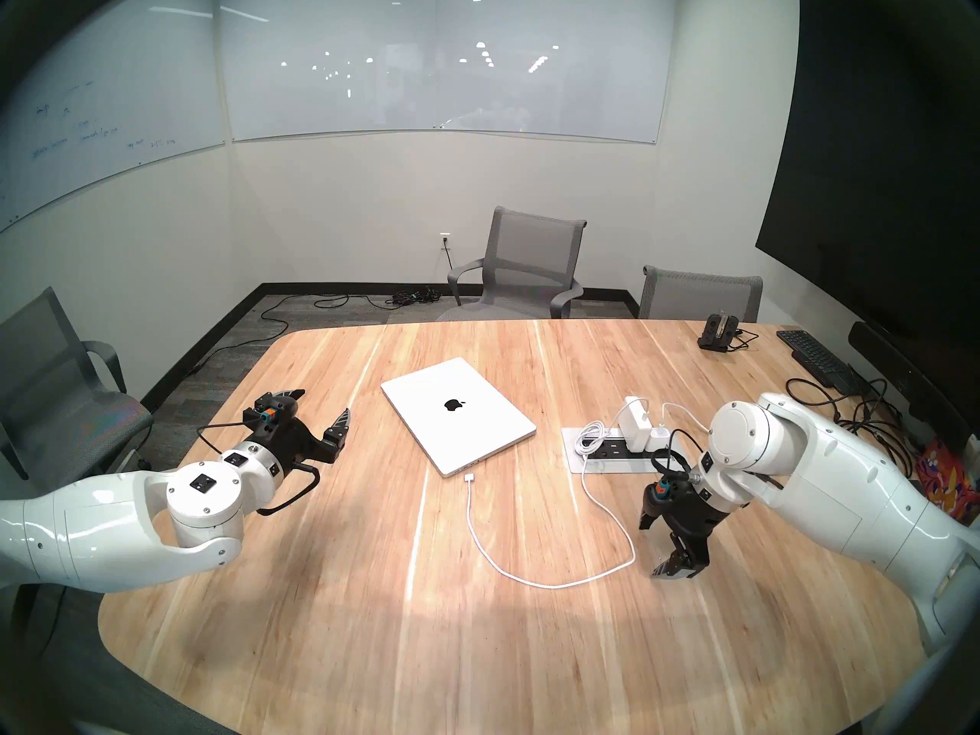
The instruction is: Plug the charging cable into the port of a MacBook
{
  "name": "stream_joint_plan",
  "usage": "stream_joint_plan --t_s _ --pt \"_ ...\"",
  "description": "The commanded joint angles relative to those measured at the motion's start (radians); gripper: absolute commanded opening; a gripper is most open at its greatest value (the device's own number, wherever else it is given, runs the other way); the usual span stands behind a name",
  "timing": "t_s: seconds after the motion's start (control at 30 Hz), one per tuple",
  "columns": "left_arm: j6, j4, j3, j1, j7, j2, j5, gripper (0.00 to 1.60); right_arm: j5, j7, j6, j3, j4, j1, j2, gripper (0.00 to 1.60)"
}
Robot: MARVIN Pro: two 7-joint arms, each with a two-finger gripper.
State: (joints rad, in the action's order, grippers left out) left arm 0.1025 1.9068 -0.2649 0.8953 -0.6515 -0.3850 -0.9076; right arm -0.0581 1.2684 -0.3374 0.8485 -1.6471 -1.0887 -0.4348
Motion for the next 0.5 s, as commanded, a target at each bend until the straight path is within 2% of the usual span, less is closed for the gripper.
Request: stream_joint_plan --t_s 0.0,0.27,0.47 --pt "0.004 0.002 -0.013 -0.014 0.001 -0.001 -0.002 1.6 0.061 0.032 -0.015 0.047 -0.044 0.02 0.035 1.6" --pt "0.004 0.002 -0.013 -0.014 0.001 -0.001 -0.002 1.6 0.169 0.076 -0.05 0.096 -0.131 0.004 0.072 1.6" --pt "0.004 0.002 -0.013 -0.014 0.001 -0.001 -0.002 1.6 0.204 0.043 -0.111 0.103 -0.211 -0.039 0.09 1.6"
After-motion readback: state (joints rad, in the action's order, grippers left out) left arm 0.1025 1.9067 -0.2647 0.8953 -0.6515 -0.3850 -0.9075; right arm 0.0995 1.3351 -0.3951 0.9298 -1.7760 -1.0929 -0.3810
